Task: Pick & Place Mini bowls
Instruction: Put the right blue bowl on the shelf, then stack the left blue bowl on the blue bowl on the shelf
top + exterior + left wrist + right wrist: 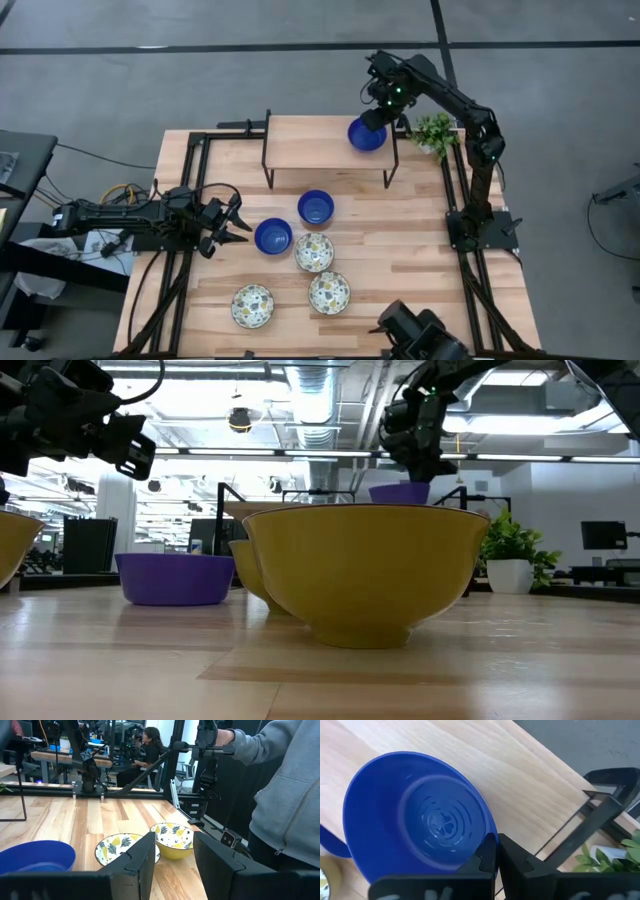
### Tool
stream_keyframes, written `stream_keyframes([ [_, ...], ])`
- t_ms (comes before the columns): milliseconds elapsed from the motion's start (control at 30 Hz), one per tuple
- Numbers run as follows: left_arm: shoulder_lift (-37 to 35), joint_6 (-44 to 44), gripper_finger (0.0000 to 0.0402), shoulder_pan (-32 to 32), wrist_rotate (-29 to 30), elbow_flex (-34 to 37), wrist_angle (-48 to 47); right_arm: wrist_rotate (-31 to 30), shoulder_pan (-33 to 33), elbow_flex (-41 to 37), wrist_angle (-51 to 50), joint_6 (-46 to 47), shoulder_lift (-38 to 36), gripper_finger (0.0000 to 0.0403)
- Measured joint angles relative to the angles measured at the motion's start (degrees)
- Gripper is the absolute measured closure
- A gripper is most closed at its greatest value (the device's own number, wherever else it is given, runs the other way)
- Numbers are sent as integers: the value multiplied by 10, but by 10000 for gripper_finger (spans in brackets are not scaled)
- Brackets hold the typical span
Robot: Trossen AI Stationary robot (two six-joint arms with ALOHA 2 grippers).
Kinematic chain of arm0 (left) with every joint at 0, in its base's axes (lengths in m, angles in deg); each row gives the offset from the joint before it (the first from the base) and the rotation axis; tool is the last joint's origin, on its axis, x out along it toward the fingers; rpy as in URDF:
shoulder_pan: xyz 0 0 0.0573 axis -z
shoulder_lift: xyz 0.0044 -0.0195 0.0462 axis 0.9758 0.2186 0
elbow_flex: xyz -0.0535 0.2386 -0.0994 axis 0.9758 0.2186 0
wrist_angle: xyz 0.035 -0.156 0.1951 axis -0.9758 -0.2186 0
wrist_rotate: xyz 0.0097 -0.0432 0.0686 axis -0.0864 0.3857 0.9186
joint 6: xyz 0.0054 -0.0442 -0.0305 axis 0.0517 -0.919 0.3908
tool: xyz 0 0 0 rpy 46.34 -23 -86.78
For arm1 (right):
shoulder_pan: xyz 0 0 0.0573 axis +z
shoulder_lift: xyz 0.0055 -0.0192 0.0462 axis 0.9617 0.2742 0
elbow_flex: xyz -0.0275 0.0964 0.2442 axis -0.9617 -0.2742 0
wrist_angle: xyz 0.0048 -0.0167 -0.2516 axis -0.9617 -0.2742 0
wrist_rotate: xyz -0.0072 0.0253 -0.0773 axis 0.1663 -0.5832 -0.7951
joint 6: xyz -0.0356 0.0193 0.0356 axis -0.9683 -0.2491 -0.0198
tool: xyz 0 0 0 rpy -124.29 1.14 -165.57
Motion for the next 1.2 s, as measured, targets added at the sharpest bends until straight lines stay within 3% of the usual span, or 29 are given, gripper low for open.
stream_keyframes([
  [533, 0, 0, 270, 0, 0, 0, 0, 15, 5, 0, 8, -14, 0, 400],
  [933, 0, 0, 270, 0, 0, 0, 0, 8, 12, 0, 8, -14, 0, 335],
  [1200, 0, 0, 270, 0, 0, 0, 0, 9, 12, 0, 8, -14, 0, 327],
])
